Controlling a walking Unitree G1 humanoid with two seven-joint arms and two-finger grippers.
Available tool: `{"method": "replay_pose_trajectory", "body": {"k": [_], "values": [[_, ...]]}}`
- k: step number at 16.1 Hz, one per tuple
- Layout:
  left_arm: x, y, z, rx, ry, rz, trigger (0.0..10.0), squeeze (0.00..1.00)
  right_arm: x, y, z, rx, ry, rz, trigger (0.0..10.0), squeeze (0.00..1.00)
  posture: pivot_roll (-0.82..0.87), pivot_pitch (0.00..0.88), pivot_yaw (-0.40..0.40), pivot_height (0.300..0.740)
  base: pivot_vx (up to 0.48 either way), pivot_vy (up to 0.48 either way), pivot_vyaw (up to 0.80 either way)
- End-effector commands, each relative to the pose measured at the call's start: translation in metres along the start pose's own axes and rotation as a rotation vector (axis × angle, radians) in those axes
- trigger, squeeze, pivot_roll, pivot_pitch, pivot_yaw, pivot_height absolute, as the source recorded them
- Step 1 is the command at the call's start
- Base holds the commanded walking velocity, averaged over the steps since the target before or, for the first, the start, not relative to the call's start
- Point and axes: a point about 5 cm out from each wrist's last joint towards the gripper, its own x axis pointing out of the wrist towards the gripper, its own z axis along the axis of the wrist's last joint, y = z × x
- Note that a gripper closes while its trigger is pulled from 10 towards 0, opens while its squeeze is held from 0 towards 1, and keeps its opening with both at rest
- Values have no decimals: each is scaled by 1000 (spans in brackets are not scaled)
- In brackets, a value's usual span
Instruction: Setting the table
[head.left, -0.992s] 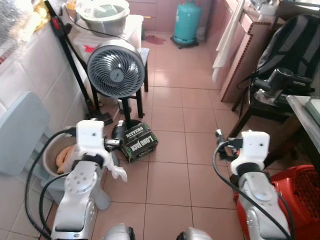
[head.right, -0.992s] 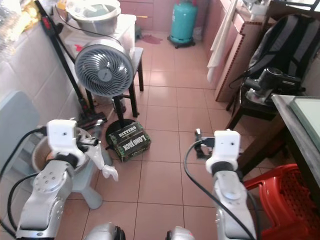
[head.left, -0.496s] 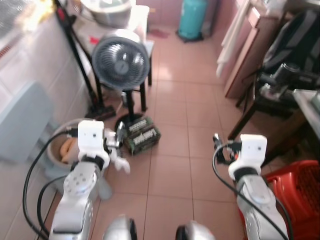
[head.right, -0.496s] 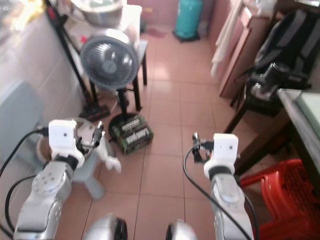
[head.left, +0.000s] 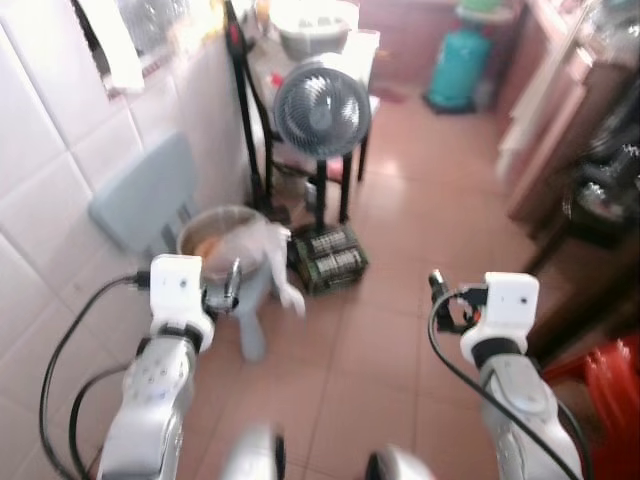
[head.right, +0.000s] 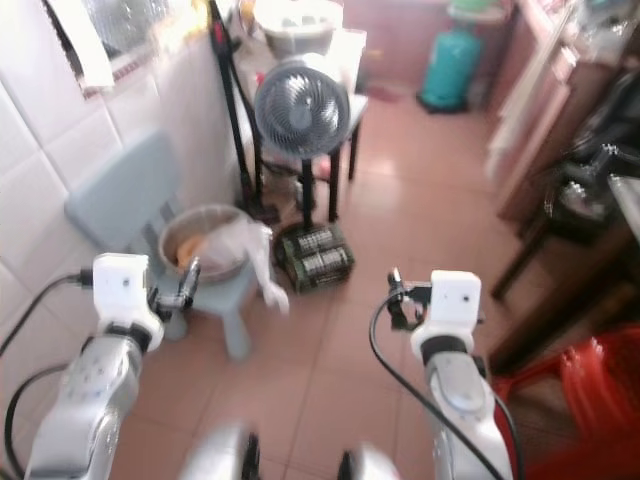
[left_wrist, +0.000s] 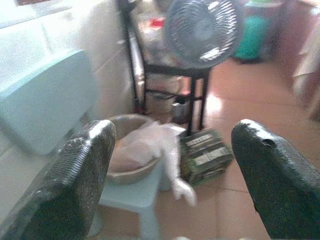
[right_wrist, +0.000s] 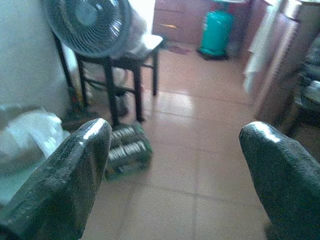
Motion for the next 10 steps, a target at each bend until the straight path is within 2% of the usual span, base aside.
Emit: {"method": "replay_pose_trajectory", "body": {"k": [1, 5, 10], "values": [[1, -2, 4, 1, -13, -13, 10000, 0, 0, -4, 4, 3, -13, -17, 10000, 0, -2, 0, -17, 719, 0, 0, 0], [2, -1, 5, -12, -13, -16, 10000, 0, 1, -2, 4, 12, -12, -19, 10000, 0, -1, 0, -16, 719, 0, 0, 0], [4, 0, 8, -12, -36, -38, 10000, 0, 3, -2, 3, 17, -4, -22, 10000, 0, 9, 0, -27, 719, 0, 480, -800]]}}
